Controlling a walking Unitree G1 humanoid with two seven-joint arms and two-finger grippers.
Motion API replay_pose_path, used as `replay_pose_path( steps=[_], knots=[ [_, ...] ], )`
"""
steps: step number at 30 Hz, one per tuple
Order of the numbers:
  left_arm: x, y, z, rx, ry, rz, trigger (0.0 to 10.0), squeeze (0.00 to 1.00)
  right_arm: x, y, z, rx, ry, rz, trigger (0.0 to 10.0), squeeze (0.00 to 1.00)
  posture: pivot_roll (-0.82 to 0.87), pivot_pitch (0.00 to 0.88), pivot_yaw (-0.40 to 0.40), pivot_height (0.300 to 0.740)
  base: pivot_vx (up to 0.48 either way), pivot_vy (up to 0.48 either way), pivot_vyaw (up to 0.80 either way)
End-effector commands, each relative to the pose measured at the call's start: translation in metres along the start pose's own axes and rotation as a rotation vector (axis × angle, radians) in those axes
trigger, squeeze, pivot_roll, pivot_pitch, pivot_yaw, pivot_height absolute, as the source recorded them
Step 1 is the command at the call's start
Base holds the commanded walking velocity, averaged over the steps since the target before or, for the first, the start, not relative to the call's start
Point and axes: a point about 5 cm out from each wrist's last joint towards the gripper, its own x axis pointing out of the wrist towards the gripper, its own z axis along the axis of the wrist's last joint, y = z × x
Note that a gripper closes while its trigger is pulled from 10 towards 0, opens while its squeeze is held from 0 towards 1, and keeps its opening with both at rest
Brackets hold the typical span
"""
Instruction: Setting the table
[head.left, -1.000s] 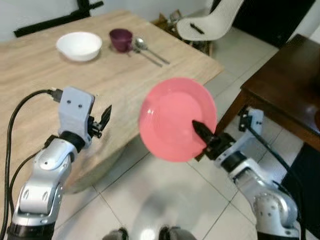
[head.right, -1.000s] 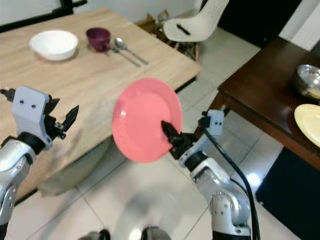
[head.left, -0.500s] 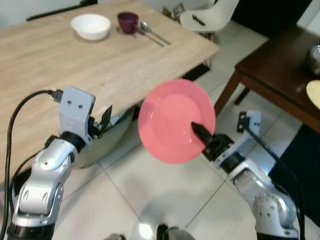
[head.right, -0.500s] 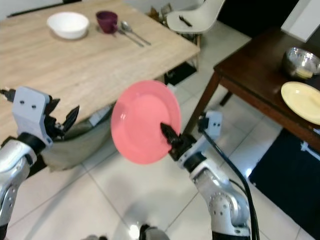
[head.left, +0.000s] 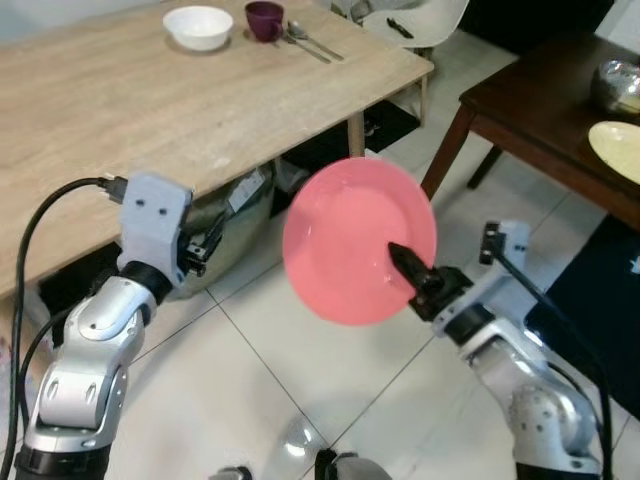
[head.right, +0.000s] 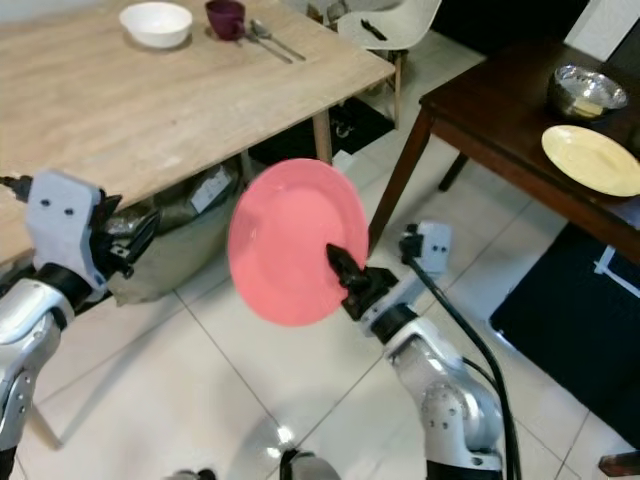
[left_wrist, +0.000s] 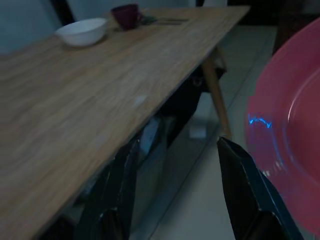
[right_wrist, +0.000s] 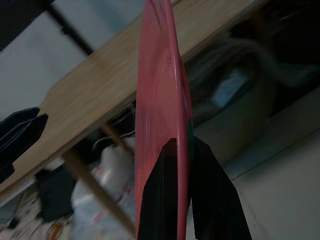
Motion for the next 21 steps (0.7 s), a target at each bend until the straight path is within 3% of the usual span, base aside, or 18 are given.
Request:
replay_pose_path(
  steps=[1,12,21],
  knots=[
    [-0.0008,-0.0022,-0.0047,-0.01,0.021,-0.008,10.0,0.0,-0.0033,-0.0033,0.0012,0.0,-0.005,-0.013,10.0,0.0,-0.06,0.059,0.011,0.74,-0.341,0.0,0.0],
    [-0.0001,-0.0018,-0.0053,-0.01,0.025,-0.007,10.0,0.0,-0.003,-0.0032,0.0005,0.001,-0.006,-0.015,10.0,0.0,-0.06,0.06,0.012,0.74,-0.313,0.0,0.0],
    [0.0006,-0.0032,-0.0064,-0.03,0.04,-0.014,10.0,0.0,-0.003,-0.0033,0.0004,0.004,-0.006,-0.017,10.0,0.0,-0.06,0.06,0.013,0.74,0.0,0.0,0.0]
  ],
)
